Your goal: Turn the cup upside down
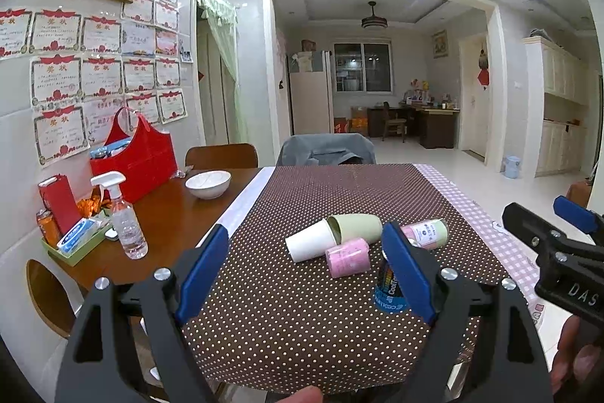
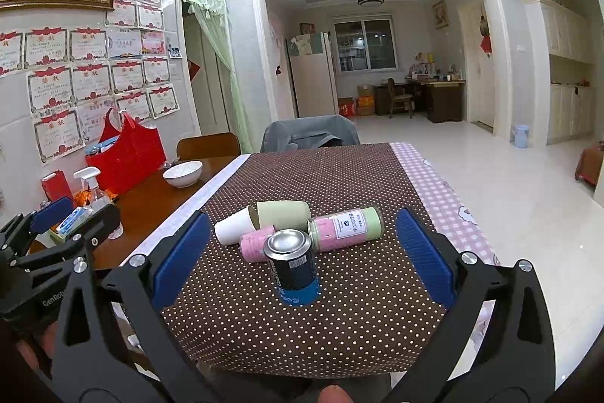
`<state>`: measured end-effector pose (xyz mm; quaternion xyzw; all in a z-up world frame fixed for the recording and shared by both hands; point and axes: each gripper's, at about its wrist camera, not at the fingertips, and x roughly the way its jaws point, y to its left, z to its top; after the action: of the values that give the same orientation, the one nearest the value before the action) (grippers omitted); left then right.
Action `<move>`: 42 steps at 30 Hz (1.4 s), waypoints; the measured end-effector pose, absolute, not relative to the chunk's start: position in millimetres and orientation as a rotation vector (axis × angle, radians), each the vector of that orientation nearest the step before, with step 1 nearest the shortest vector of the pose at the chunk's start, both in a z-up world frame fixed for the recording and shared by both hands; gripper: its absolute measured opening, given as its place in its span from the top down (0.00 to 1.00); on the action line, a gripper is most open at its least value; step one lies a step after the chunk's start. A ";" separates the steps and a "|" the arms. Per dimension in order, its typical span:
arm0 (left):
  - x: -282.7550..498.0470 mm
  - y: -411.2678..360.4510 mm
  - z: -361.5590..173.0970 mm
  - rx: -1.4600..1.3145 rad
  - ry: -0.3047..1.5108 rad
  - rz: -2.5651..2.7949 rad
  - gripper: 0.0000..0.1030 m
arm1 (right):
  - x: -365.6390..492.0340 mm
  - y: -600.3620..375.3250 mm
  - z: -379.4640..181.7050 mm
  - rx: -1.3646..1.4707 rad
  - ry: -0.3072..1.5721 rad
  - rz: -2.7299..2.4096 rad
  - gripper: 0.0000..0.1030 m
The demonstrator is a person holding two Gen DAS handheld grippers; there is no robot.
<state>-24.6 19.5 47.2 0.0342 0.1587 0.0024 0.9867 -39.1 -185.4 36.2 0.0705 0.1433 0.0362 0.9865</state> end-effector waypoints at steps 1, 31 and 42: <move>-23.8 21.0 45.6 0.064 0.325 0.007 0.20 | -38.8 -184.6 35.7 0.140 0.290 0.071 0.06; -19.1 21.8 34.3 0.033 0.358 0.025 0.20 | -27.1 -175.4 24.4 0.126 0.336 0.051 0.06; -19.5 24.5 33.7 0.020 0.342 0.016 0.20 | -24.3 -174.1 18.1 0.119 0.340 0.046 0.06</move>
<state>-19.5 24.5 33.7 0.0101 0.1701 0.0081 0.9854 -24.3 -174.1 18.1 0.0591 0.1689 0.0228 0.9836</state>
